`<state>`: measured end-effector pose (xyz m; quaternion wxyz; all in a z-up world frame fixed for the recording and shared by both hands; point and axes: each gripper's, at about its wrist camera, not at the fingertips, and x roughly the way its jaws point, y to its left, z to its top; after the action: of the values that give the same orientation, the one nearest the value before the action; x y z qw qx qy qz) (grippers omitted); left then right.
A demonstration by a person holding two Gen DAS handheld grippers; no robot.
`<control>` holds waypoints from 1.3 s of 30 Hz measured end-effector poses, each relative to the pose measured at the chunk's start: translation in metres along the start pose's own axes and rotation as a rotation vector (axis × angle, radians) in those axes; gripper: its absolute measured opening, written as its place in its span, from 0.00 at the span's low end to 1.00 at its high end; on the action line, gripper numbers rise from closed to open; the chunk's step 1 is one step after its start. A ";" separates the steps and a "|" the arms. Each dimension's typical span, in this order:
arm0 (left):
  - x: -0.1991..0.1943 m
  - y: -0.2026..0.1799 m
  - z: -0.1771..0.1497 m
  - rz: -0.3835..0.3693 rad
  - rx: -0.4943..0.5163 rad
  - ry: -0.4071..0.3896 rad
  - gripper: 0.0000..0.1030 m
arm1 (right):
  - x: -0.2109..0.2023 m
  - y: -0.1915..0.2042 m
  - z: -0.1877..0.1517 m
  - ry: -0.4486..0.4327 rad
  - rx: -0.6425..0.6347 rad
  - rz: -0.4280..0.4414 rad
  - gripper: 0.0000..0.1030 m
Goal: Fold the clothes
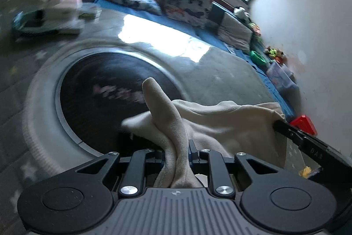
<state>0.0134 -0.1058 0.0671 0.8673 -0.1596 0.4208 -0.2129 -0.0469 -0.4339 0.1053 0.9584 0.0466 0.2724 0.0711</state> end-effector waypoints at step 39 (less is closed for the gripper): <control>0.116 -0.119 0.020 0.021 0.248 0.080 0.19 | -0.008 -0.110 0.004 -0.024 0.084 -0.265 0.10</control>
<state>0.0652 -0.2646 0.0566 0.8651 -0.0379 0.4270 -0.2604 -0.0397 -0.5434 0.0987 0.9598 0.0514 0.2674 -0.0681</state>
